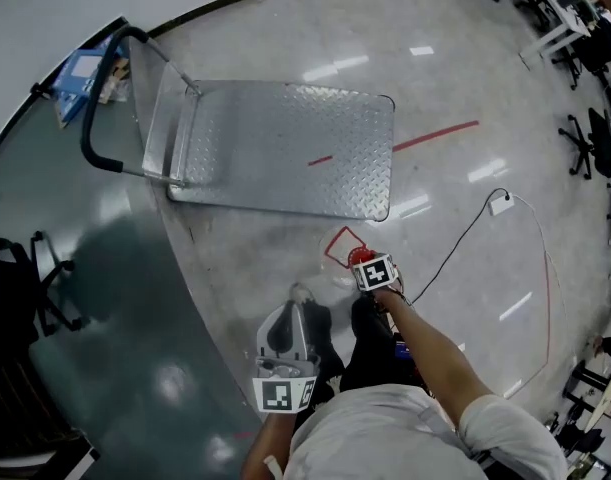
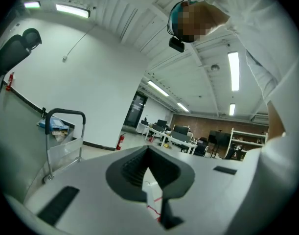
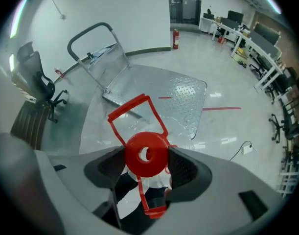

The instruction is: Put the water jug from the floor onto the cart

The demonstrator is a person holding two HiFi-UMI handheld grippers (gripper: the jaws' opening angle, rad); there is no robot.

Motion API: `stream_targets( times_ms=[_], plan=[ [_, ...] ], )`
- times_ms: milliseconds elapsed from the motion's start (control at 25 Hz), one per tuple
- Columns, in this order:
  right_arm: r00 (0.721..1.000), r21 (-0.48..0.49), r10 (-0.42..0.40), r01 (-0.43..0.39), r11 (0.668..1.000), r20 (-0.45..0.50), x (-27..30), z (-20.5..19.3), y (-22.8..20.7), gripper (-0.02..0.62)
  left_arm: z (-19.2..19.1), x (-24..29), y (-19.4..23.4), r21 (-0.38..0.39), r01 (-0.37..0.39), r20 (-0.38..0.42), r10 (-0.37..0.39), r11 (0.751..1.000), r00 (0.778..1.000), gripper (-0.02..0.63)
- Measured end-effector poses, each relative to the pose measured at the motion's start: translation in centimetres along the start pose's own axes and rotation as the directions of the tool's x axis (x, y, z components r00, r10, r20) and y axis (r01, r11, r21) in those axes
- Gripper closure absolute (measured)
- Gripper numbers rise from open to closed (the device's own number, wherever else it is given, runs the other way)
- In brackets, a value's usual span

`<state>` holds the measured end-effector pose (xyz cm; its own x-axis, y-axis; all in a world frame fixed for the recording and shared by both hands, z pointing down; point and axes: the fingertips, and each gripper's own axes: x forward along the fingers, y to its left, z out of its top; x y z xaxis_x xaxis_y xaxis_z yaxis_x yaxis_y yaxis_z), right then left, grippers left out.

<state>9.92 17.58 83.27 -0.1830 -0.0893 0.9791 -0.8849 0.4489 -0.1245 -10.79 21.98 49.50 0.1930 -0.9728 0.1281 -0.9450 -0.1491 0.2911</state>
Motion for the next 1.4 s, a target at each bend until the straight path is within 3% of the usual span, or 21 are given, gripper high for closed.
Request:
stream_targets(
  times_ms=[240, 520, 760, 1160, 1400],
  plan=[
    [0.999, 0.037, 0.008, -0.010, 0.999, 0.053, -7.8, 3.4, -0.2, 0.318, 4.5, 0.2, 0.4, 0.016, 0.051, 0.044, -0.052, 0.999, 0.998, 0.603],
    [0.993, 0.026, 0.006, -0.009, 1.000, 0.121, -11.5, 8.4, -1.7, 0.318, 6.7, 2.8, -0.3, 0.020, 0.093, 0.096, -0.095, 0.995, 0.991, 0.603],
    [0.991, -0.008, 0.017, -0.016, 1.000, 0.134, -11.7, 14.1, -3.0, 0.319, 8.0, 7.8, -0.3, 0.041, 0.089, 0.113, -0.094, 0.995, 0.989, 0.603],
    [0.987, -0.099, 0.079, -0.066, 0.993, 0.139, -10.7, 23.3, -5.1, 0.319, 11.6, 19.3, 0.8, 0.055, 0.010, 0.144, -0.018, 0.998, 0.989, 0.603],
    [0.988, -0.102, 0.133, -0.125, 0.987, 0.079, -9.6, 26.5, -5.5, 0.319, 13.5, 24.5, 1.0, 0.076, -0.005, 0.168, -0.007, 0.997, 0.986, 0.603]
  ],
)
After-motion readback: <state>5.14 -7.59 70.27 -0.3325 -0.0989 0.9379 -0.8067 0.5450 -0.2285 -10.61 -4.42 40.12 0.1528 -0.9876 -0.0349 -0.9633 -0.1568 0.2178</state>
